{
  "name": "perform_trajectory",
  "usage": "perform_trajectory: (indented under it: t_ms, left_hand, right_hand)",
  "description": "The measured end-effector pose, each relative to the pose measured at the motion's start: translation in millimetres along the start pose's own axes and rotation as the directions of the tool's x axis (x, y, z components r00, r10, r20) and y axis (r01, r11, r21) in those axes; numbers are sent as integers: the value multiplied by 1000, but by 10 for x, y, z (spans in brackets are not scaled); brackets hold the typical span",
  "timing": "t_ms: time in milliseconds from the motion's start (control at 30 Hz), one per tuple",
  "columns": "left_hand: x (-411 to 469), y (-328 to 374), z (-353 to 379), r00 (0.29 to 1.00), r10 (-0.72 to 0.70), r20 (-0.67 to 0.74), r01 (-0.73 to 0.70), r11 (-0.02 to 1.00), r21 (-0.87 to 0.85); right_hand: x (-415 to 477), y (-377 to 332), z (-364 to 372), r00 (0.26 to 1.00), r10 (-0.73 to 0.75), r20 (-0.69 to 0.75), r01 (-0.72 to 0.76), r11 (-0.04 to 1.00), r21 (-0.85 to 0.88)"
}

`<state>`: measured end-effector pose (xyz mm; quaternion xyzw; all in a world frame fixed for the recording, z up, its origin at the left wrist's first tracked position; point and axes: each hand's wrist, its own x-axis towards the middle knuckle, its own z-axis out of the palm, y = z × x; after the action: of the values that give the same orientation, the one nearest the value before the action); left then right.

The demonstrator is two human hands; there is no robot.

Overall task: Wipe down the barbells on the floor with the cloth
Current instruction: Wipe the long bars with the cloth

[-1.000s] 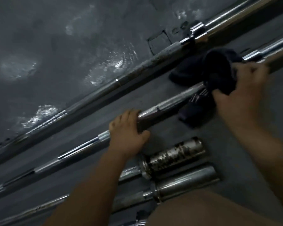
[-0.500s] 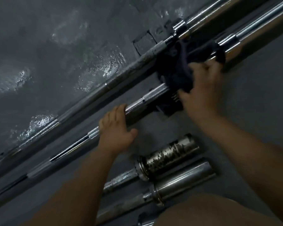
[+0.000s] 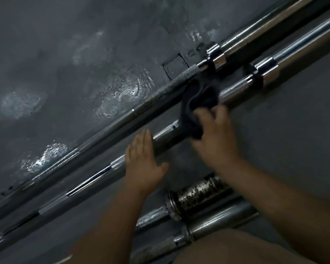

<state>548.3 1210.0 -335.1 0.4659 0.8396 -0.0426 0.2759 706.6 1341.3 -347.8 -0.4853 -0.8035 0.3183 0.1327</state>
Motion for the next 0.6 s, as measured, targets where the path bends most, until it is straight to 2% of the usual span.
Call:
perform_trajectory:
  t_ms: [67,100,133,200,267,300,333,400,467,500,533,600]
  left_hand:
    - [-124,12,6,999,25,30,-25,999,-25]
    - [-186,20,-4,999,37,38,-36,998,-46]
    - [-245,23,-8,998,44,44,-41,997,-66]
    - [-376,62,13,998,44,52,-39,995,-91]
    - [-494,164,90,999,22,30,-20,997,-68]
    - [-531,216,148,1000,3,11,-2,999,-53]
    - [-555,260,210,1000,-15,-9,15,999,-49]
    - [-549,291,301,998,-38,-55,35,997,-68]
    - [-514,244,298,997,-27,-67,21,997,-78]
    - [-483,194,271,997,-9,-71,5,998,-60]
    - [-451,138,238,997,9,-73,-12,999,-39]
    - [-370,47,188,997,39,-69,-40,999,-10]
  right_hand:
    - [-161,-145,-31,958,-150,243,144,989,45]
    - [-124,-141,-157,952,-157,264,139,987,85]
    - [-49,-66,-275,970,-132,204,112,988,109]
    - [147,174,-526,1000,18,-15,-16,994,104]
    - [215,332,-608,965,179,-194,-172,984,52]
    - [173,305,-534,955,210,-207,-212,977,12]
    - [67,230,-415,964,196,-178,-203,979,-21]
    - [-201,-17,-134,1000,12,8,-12,1000,-23]
    - [-418,-212,11,938,-213,274,201,977,69]
    - [-424,-218,-26,907,-272,321,252,962,103]
    - [-343,-148,-110,922,-265,284,237,963,128]
    - [-101,116,-336,991,-105,89,91,985,147]
